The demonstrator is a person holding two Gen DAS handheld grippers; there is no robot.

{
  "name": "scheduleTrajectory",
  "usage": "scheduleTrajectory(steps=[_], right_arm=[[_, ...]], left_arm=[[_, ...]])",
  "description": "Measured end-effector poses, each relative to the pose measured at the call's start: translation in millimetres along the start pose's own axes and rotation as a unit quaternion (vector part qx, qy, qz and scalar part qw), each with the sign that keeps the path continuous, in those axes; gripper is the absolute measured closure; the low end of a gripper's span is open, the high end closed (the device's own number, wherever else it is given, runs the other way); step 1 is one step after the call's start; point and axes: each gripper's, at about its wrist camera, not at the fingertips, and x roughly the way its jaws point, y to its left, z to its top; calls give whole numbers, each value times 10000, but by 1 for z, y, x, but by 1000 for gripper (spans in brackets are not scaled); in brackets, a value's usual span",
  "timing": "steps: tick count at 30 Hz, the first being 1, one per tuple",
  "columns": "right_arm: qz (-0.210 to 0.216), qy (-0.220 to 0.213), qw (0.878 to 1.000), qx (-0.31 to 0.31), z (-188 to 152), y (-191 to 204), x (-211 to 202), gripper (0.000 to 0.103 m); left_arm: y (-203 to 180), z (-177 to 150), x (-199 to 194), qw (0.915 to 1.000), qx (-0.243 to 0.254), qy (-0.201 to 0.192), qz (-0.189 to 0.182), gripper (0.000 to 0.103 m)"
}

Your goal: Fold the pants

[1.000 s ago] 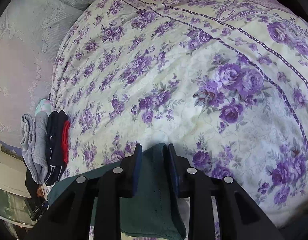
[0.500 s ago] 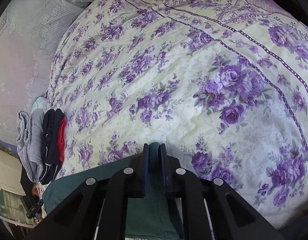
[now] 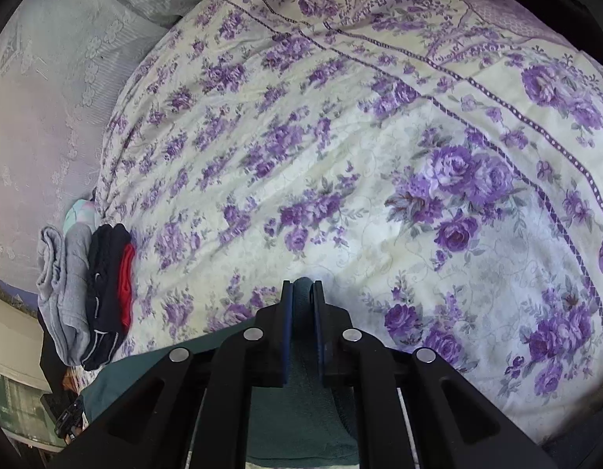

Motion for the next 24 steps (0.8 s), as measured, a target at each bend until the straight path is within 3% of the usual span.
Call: scheduleTrajectory(steps=[8, 12, 13, 18, 23, 24], right_arm=[[314, -402, 9987, -85, -5, 8, -49, 94], [438, -556, 9974, -93, -22, -2, -80, 96], [455, -605, 9971, -91, -27, -5, -87, 103], [482, -904, 9946, -184, -50, -25, -134, 103], [894, -549, 9940, -297, -55, -13, -121, 92], [873, -462, 9946, -309, -51, -9, -111, 74]], left_arm=[[-33, 0, -39, 9989, 357, -302, -56, 90], [-43, -12, -54, 9983, 352, -445, -158, 90], [-45, -15, -58, 9981, 363, -467, -179, 90], [-65, -38, -78, 9964, 542, -582, -288, 89], [-70, -51, -86, 9962, 526, -626, -295, 89], [-70, -52, -87, 9963, 501, -643, -289, 89]])
